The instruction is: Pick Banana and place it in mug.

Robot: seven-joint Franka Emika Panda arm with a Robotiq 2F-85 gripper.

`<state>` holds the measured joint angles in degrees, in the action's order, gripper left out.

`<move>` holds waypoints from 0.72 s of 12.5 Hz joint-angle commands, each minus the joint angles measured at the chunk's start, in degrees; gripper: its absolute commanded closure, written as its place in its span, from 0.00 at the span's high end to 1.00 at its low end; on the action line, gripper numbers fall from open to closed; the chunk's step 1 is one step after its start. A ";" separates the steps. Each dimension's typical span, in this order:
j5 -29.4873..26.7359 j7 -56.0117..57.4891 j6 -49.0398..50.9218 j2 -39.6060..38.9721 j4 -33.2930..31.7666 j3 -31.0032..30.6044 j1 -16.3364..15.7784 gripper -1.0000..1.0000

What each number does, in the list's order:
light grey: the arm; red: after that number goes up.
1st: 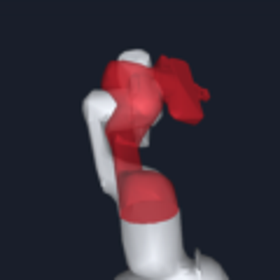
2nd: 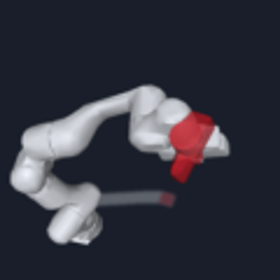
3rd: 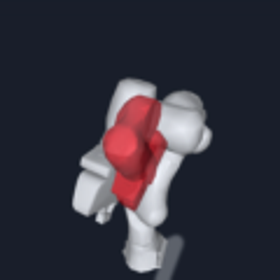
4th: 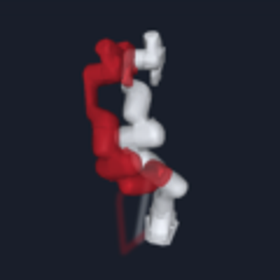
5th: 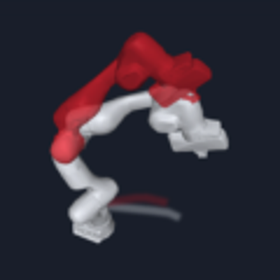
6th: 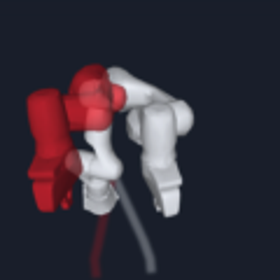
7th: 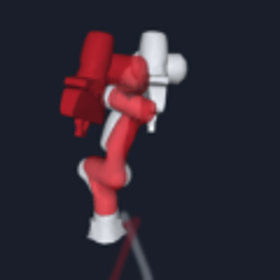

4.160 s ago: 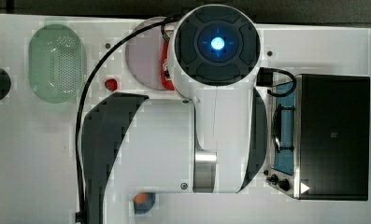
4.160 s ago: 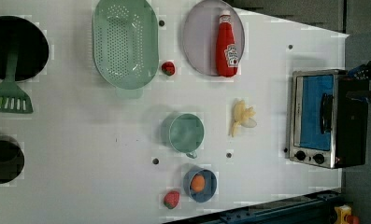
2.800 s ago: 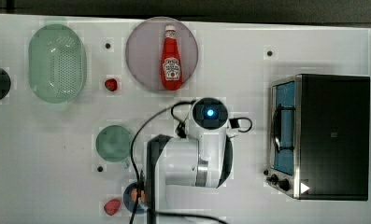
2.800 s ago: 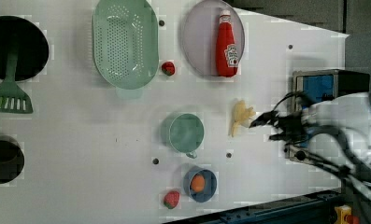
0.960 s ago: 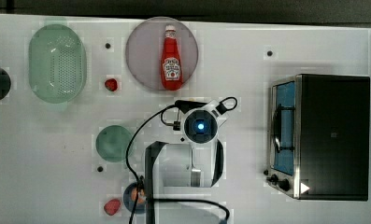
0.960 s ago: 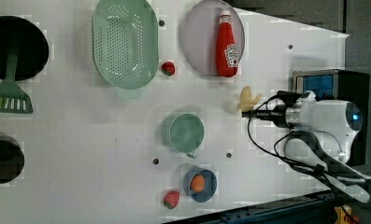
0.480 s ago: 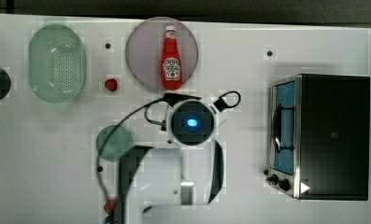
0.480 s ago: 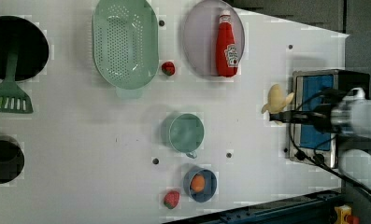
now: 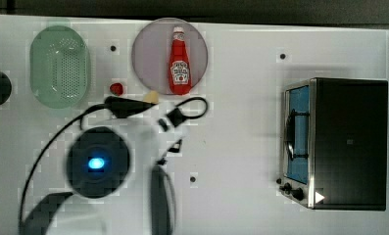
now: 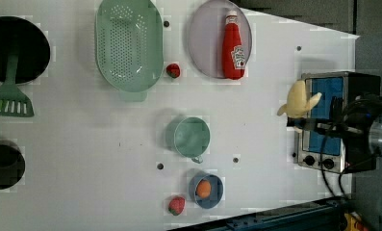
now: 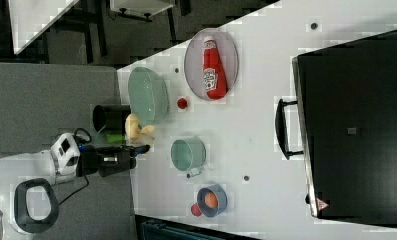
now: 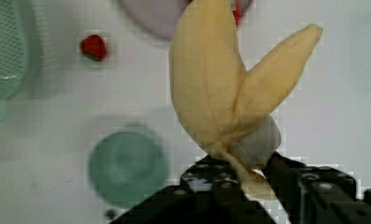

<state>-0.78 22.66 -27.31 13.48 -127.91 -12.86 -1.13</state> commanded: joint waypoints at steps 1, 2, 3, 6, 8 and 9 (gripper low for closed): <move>-2.65 -13.88 2.61 -2.82 -1.01 -4.02 -0.71 0.30; -3.54 -16.57 2.49 -3.58 -1.16 -5.60 -0.76 0.30; -4.12 -19.66 2.44 -4.61 -1.28 -6.98 -0.78 0.30; -4.96 -27.28 -1.68 -9.07 -1.60 -9.98 -0.82 0.30; -4.96 -27.71 -6.80 -12.60 -2.60 -11.24 -0.83 0.30; -4.96 -27.71 -9.71 -14.27 -3.29 -11.53 -0.84 0.30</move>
<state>-5.00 1.08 -35.73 -0.63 -131.04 -23.99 -2.02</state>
